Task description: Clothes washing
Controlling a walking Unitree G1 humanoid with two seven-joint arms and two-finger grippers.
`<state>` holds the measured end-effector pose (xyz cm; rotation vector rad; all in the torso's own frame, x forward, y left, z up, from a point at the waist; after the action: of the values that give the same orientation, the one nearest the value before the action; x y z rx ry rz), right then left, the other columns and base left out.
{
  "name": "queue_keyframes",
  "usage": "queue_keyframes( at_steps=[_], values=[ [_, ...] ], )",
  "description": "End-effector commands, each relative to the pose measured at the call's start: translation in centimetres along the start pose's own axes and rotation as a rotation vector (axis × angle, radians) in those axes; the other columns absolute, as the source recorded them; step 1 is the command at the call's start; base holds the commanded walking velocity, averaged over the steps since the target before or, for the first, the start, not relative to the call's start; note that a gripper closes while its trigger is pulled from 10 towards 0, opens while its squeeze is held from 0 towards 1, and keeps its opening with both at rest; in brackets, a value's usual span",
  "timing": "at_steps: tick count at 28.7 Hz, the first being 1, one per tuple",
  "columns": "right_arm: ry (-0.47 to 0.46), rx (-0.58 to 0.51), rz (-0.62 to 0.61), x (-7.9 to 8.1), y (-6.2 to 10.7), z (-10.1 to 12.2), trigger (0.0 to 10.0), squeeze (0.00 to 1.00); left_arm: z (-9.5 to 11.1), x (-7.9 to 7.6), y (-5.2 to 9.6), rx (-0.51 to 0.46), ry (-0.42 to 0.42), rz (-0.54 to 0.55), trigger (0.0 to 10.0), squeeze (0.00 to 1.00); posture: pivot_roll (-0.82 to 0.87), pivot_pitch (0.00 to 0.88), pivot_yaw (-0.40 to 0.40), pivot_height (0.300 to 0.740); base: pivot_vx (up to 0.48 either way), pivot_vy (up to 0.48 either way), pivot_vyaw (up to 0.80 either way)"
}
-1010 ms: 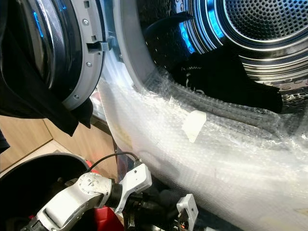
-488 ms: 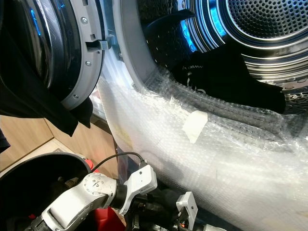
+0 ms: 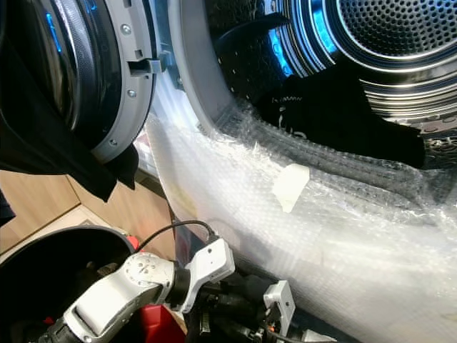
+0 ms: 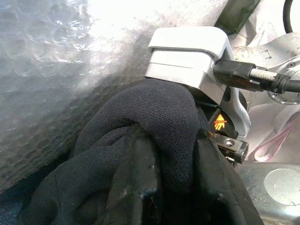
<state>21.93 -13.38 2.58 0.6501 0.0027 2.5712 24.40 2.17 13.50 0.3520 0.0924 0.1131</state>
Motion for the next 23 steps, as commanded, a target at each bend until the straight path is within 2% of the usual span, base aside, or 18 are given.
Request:
queue_keyframes(
  at_steps=[1,16,22,23],
  values=[
    [0.002,-0.017,-0.02,-0.3,-0.1,0.4,0.0,0.0,1.6,-0.9,-0.4,-0.058,-0.051,-0.048,0.0,0.0,0.18,0.048,0.003,0.74,0.0,0.0,0.0],
    [-0.003,-0.05,-0.052,-0.8,0.1,0.7,0.0,0.0,1.9,-0.5,-0.1,-0.073,-0.055,-0.007,0.0,0.0,0.19,0.038,0.003,0.74,0.0,0.0,0.0],
    [-0.006,-0.051,-0.059,-1.0,0.1,0.7,0.0,0.0,2.2,0.0,0.1,-0.086,-0.082,0.041,0.0,0.0,0.19,0.033,0.004,0.74,0.0,0.0,0.0],
    [-0.005,-0.05,-0.057,-1.0,0.1,0.7,0.0,0.0,2.3,0.2,0.2,-0.084,-0.101,0.067,0.8,0.0,0.18,0.03,0.005,0.74,0.0,0.0,0.0]
  ],
)
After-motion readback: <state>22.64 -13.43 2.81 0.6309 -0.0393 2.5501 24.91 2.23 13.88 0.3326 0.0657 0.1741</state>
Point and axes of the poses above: a point about 5 cm out from each wrist's last joint towards the gripper, its own y axis pointing back from the gripper into the wrist, its own z axis along the axis of the wrist's last joint, x = y × z, the point moved 1 cm from there along -y, pointing out of the wrist towards the gripper, and after that the axes turned 1 degree about y, right-handed, at the moved point
